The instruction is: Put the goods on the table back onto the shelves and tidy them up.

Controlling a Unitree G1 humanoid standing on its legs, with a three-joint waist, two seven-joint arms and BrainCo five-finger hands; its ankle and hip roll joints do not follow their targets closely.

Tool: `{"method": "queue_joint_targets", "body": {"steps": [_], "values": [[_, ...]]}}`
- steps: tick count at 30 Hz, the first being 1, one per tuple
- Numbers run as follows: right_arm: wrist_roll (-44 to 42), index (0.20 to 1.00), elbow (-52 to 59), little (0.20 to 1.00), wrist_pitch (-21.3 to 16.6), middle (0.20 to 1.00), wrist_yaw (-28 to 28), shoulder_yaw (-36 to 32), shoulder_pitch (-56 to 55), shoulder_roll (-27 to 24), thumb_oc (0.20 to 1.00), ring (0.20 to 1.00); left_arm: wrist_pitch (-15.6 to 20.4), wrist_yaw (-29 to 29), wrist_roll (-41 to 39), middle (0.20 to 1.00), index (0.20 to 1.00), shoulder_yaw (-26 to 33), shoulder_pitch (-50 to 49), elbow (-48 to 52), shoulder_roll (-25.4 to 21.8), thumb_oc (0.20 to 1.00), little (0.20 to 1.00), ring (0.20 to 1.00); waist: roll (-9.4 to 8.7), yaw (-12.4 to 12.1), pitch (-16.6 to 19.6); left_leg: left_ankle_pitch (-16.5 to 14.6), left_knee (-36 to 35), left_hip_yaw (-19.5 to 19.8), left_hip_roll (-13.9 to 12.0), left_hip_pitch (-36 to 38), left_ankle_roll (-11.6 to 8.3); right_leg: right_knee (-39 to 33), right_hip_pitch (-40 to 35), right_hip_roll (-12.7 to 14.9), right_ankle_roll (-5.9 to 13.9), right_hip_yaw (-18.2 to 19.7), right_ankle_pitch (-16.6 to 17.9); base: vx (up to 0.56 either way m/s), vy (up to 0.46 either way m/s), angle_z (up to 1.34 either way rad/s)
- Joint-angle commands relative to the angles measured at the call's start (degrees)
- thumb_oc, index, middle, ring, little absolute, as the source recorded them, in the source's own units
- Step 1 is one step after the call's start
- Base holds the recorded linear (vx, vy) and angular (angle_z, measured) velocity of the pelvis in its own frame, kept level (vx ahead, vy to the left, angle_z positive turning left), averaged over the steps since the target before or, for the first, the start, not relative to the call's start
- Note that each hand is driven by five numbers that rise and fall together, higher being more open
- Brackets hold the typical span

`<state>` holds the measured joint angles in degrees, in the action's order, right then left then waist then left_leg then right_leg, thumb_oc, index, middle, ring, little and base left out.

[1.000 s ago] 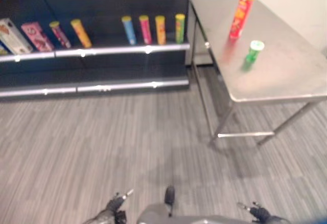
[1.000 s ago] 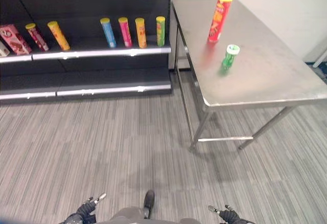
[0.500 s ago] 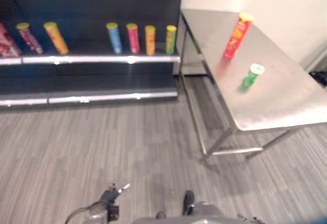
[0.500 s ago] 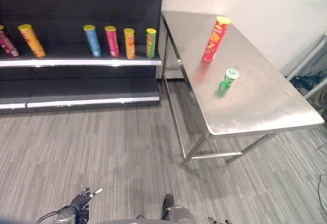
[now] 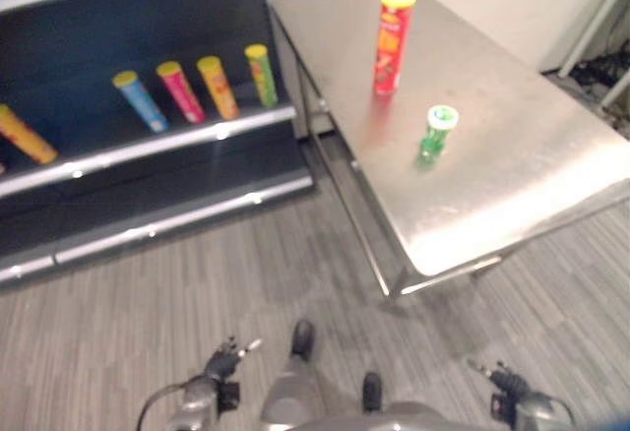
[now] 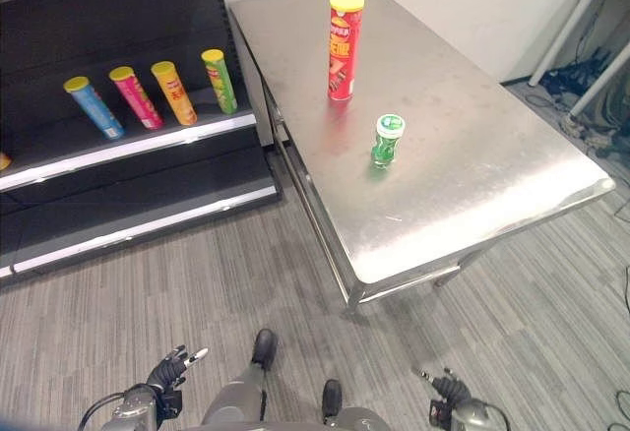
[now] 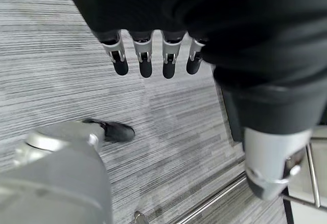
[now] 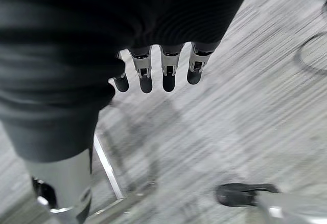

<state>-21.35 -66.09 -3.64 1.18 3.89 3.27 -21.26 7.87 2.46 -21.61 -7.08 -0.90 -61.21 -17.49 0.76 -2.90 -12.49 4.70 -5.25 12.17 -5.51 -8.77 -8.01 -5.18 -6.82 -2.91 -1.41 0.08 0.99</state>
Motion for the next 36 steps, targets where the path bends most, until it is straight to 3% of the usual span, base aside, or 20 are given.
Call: {"method": "queue_joint_targets", "body": {"steps": [1,3,4,6,7,8,10,12,14,15,16,17,19,20,23,28,33,36], "values": [[1.0,1.000,3.4,1.000,-1.3,1.000,-1.6,1.2,-1.4,-0.9,1.000,1.000,2.4,0.5,-1.2,1.000,1.000,1.3,0.6,-0.6,-3.0,1.000,1.000,1.000,-1.69,-1.2,2.9,0.8,5.1,-0.2,1.5,-1.8,1.95,2.2,-2.4,10.2,8.24,-2.1,-7.5,0.15,0.285,-0.56],[1.9,1.000,4.0,1.000,-1.3,1.000,-1.9,1.7,-1.2,-0.7,1.000,1.000,2.2,0.5,-1.2,1.000,1.000,1.9,1.2,-2.2,-3.4,1.000,1.000,1.000,-2.41,-1.6,3.3,-0.8,6.8,-1.6,2.5,-1.7,3.02,3.6,-1.1,12.8,9.73,-1.6,-6.6,0.14,0.299,-0.48],[1.9,1.000,4.0,1.000,-1.3,1.000,-1.9,1.7,-1.2,-0.7,1.000,1.000,2.2,0.5,-1.2,1.000,1.000,1.9,1.2,-2.2,-3.4,1.000,1.000,1.000,-2.43,-1.6,3.3,-0.8,6.9,-1.6,2.5,-1.8,3.03,3.6,-1.1,12.8,9.74,-1.6,-6.6,0.13,0.282,-0.45],[4.2,1.000,3.8,1.000,-0.8,1.000,-1.6,2.4,-0.9,-1.0,1.000,1.000,2.1,-0.1,-0.7,1.000,1.000,2.8,2.3,-3.8,-4.5,1.000,1.000,1.000,-3.68,-2.0,3.1,-3.4,8.1,-3.5,5.2,-0.6,6.15,12.2,3.2,17.1,11.24,-1.5,-2.3,0.16,0.376,-0.34],[4.2,1.000,4.3,1.000,-0.6,1.000,-1.4,2.2,-0.9,-1.5,1.000,1.000,1.9,-0.1,-0.7,1.000,1.000,2.9,2.4,-3.6,-4.7,1.000,1.000,1.000,-3.81,-1.7,2.8,-3.5,7.9,-3.6,5.9,0.0,6.82,15.1,4.6,17.6,10.83,-1.0,-0.1,0.07,0.208,-0.10],[4.2,1.000,4.3,1.000,-0.6,1.000,-1.4,2.2,-0.9,-1.5,1.000,1.000,1.9,-0.1,-0.7,1.000,1.000,2.9,2.4,-3.6,-4.7,1.000,1.000,1.000,-3.84,-1.7,2.8,-3.5,7.9,-3.7,5.9,0.0,6.84,15.2,4.7,17.6,10.86,-0.9,-0.1,0.04,0.187,-0.02],[4.3,1.000,3.7,1.000,-0.6,1.000,-0.1,-1.2,-2.8,-4.3,1.000,1.000,1.7,-0.1,-0.7,1.000,1.000,2.8,2.9,-3.6,-6.0,1.000,1.000,1.000,-3.65,0.3,1.3,-4.1,7.2,-3.0,6.6,1.8,7.86,23.4,8.6,19.1,8.56,-1.9,4.7,0.09,0.244,0.05],[3.5,1.000,5.9,1.000,-0.6,1.000,-2.1,-3.5,-5.3,-7.8,1.000,1.000,1.9,0.5,-0.6,1.000,1.000,3.1,2.6,-2.4,-7.6,1.000,1.000,1.000,-3.85,1.6,0.9,-4.5,6.7,-2.9,6.1,2.7,7.84,22.2,10.7,17.7,7.90,-2.5,3.3,0.10,0.083,0.18],[0.7,1.000,15.5,1.000,-0.5,1.000,-7.3,-4.2,-9.9,-12.8,1.000,1.000,1.9,1.8,-0.5,1.000,1.000,3.2,2.2,-0.1,-9.6,1.000,1.000,1.000,-4.85,2.9,0.3,-4.8,6.2,-3.1,5.6,3.1,7.31,17.2,11.6,15.0,8.30,-4.6,0.6,0.07,-0.081,0.06],[-2.1,1.000,23.4,1.000,-1.2,1.000,-10.6,-3.4,-12.9,-16.3,1.000,1.000,1.9,2.5,-0.8,1.000,1.000,3.0,2.2,0.9,-10.6,1.000,1.000,1.000,-5.51,3.6,-0.3,-5.1,6.0,-3.6,5.5,3.6,7.10,14.4,12.7,13.1,8.61,-5.3,-0.1,0.05,-0.139,0.02],[-8.6,1.000,33.7,1.000,-1.2,1.000,-15.4,-5.1,-16.9,-20.1,1.000,1.000,2.4,3.1,-0.9,1.000,1.000,3.5,1.2,3.1,-11.6,1.000,1.000,1.000,-6.48,3.7,-0.5,-5.4,7.1,-3.7,5.7,3.1,6.89,10.1,10.6,13.1,10.35,-5.8,-0.2,0.06,-0.102,0.03],[-12.5,1.000,43.1,1.000,-0.5,1.000,-19.8,-6.3,-21.5,-24.0,1.000,1.000,2.5,4.1,-0.8,1.000,1.000,4.0,0.0,4.4,-11.9,1.000,1.000,1.000,-7.02,3.7,-0.6,-5.7,7.4,-3.8,5.9,3.2,6.82,9.8,10.5,12.8,10.14,-5.6,-0.4,0.07,-0.067,0.13],[-20.3,1.000,57.7,1.000,-1.2,1.000,-24.5,-14.5,-27.3,-33.6,1.000,1.000,3.0,5.0,0.2,1.000,1.000,6.2,-1.0,2.9,-11.5,1.000,1.000,1.000,-8.11,4.4,0.3,-6.2,6.5,-4.9,5.4,4.1,6.64,7.8,10.1,12.1,10.73,-4.0,0.3,0.09,-0.015,0.08],[-22.6,1.000,62.6,1.000,-2.4,1.000,-25.2,-20.2,-28.9,-36.8,1.000,1.000,3.4,5.3,1.0,1.000,1.000,7.2,-1.7,2.5,-10.7,1.000,1.000,1.000,-8.33,4.9,1.2,-6.3,5.9,-5.8,4.9,4.5,6.55,6.4,9.6,12.0,10.98,-3.8,0.8,0.10,-0.005,-0.10],[-23.9,1.000,69.5,1.000,-5.8,1.000,-25.4,-27.6,-27.0,-43.4,1.000,1.000,4.0,6.6,2.3,1.000,1.000,7.0,-4.4,2.4,-7.7,1.000,1.000,1.000,-8.66,5.6,4.0,-6.5,4.7,-7.1,4.2,5.5,6.60,3.6,8.5,11.6,11.23,-3.0,1.6,0.14,-0.008,-0.46],[-23.8,1.000,76.2,1.000,-8.9,1.000,-23.5,-35.4,-23.9,-44.7,1.000,1.000,4.7,6.5,2.4,1.000,1.000,5.6,-7.0,6.0,-4.8,1.000,1.000,1.000,-8.58,5.2,5.9,-6.9,3.2,-7.0,3.6,6.8,6.35,2.0,6.9,11.4,11.24,-3.2,1.3,0.10,-0.019,-0.12],[-20.8,1.000,74.3,1.000,-11.2,1.000,-19.2,-32.9,-15.4,-45.6,1.000,1.000,4.7,6.0,1.6,1.000,1.000,3.9,-8.0,7.3,-2.8,1.000,1.000,1.000,-8.27,3.7,6.9,-7.0,1.8,-6.2,3.4,8.4,6.14,1.1,4.7,11.4,11.11,-4.1,0.3,0.06,-0.005,0.09],[-14.4,1.000,72.1,1.000,-11.0,1.000,-16.1,-25.5,-9.9,-45.7,1.000,1.000,4.2,5.4,0.5,1.000,1.000,3.5,-7.6,7.2,-2.3,1.000,1.000,1.000,-8.17,2.7,6.7,-7.0,1.4,-5.9,3.4,8.8,5.96,1.0,4.0,11.5,10.95,-4.7,0.0,0.01,-0.003,0.12]]}}
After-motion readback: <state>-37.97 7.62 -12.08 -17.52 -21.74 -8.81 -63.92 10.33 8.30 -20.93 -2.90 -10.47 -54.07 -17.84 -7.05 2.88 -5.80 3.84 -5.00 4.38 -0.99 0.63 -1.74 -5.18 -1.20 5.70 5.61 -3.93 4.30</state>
